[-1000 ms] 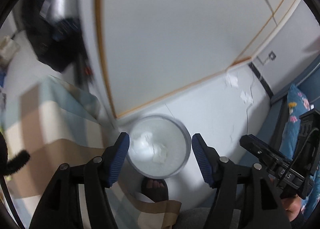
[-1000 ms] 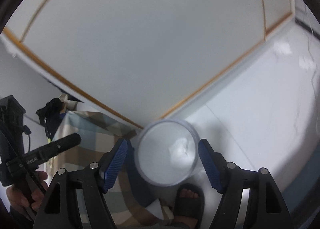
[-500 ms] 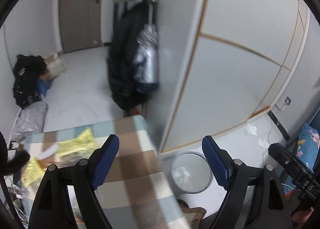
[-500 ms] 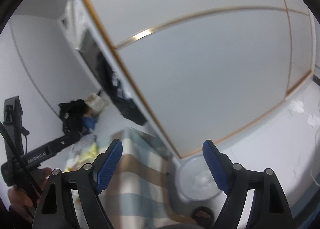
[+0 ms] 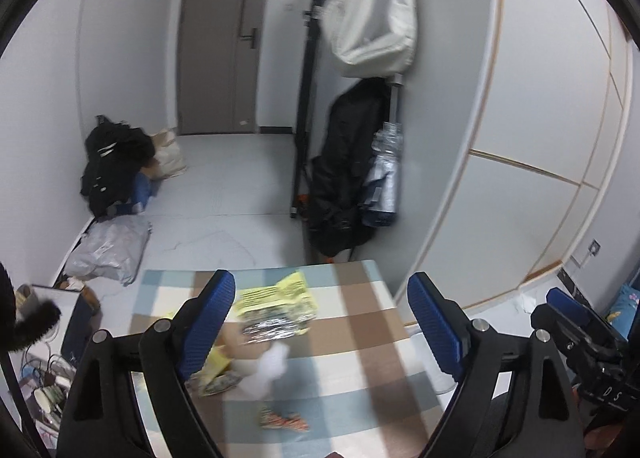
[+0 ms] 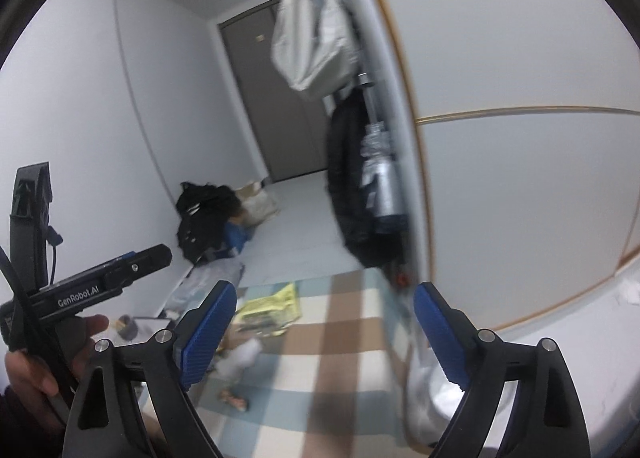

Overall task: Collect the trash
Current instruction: 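Move both tools back over the table, then grasp the red-patterned wrapper with the right tool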

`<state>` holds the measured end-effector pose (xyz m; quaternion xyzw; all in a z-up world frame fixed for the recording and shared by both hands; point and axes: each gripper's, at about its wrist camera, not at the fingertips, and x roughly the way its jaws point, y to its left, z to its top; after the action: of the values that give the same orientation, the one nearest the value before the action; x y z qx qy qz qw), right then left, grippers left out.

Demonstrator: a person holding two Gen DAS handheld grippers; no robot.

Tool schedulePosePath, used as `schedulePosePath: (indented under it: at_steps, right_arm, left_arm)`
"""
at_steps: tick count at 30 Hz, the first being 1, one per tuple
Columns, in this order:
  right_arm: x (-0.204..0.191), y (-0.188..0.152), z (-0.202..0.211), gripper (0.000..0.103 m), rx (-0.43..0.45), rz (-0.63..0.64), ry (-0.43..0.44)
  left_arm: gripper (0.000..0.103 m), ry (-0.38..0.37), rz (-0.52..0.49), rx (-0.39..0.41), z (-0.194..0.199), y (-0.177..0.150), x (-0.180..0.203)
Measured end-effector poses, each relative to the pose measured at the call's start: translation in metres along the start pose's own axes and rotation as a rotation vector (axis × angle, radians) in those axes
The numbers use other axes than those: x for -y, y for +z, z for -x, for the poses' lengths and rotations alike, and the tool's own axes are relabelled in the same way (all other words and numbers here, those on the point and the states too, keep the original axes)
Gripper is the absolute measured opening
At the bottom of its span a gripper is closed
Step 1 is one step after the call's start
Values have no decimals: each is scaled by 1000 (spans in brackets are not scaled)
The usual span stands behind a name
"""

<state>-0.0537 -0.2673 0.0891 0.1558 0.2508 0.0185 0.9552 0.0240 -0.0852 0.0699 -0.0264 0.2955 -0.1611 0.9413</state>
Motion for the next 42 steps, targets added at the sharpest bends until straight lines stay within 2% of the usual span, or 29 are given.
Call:
schedulePosePath:
  at_steps: [7, 13, 20, 24, 29, 42]
  right_arm:
    - [-52, -21, -21, 95, -39, 69, 35]
    - [-83, -41, -43, 95, -91, 118, 50]
    - [-113, -70, -72, 95, -170, 196, 64]
    - [-129, -84, -81, 95, -174, 243, 72]
    - [-139, -98, -96, 95, -208, 284, 71]
    - [-154, -132, -137, 93, -329, 377, 95]
  left_arm:
    - [86, 49, 57, 29, 6, -18, -48]
    - [86, 73, 115, 8, 2, -40, -88]
    - [86, 98, 143, -1, 1, -62, -116]
    - [86, 103, 156, -4, 2, -66, -130]
    - [86, 134, 172, -12, 2, -69, -143]
    - [86, 148, 237, -28, 5, -72, -168]
